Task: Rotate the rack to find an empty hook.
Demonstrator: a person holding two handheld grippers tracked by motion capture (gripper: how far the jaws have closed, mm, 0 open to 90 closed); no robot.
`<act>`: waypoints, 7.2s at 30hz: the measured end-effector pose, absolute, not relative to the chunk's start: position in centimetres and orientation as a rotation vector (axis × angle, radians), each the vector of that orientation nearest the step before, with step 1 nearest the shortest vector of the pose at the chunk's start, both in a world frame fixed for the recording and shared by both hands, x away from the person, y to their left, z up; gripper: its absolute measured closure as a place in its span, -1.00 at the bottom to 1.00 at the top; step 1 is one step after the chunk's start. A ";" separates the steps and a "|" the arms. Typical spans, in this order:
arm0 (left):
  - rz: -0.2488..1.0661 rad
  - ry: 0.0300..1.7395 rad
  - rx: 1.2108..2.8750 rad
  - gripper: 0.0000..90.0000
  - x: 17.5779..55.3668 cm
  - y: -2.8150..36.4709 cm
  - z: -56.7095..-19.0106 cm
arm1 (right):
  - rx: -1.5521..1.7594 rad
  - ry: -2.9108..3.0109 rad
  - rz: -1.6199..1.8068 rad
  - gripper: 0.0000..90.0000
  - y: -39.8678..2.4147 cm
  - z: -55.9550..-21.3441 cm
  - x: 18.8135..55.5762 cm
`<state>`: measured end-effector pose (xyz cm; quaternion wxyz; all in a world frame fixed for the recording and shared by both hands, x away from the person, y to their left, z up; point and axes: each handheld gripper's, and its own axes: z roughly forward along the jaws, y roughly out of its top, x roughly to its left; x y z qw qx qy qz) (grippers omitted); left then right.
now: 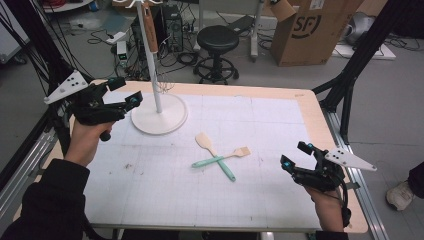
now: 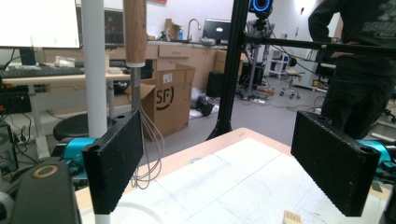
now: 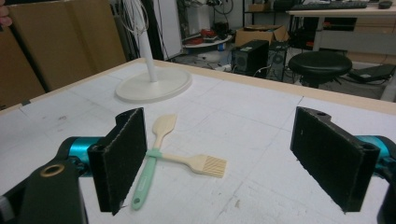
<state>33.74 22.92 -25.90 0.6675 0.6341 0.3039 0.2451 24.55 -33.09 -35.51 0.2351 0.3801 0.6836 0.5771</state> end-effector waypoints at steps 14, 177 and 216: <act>0.503 0.572 1.476 0.42 36.4 22.4 -21.7 | 1.049 1.864 1.592 -0.61 -33.2 -34.8 25.3; 0.482 0.567 1.432 -0.54 32.6 22.4 -25.7 | 1.030 1.971 1.584 -0.61 -31.4 -37.5 25.2; 0.553 0.658 1.505 -0.55 25.2 22.1 -37.4 | 1.075 1.925 1.585 -0.61 -31.8 -40.3 22.5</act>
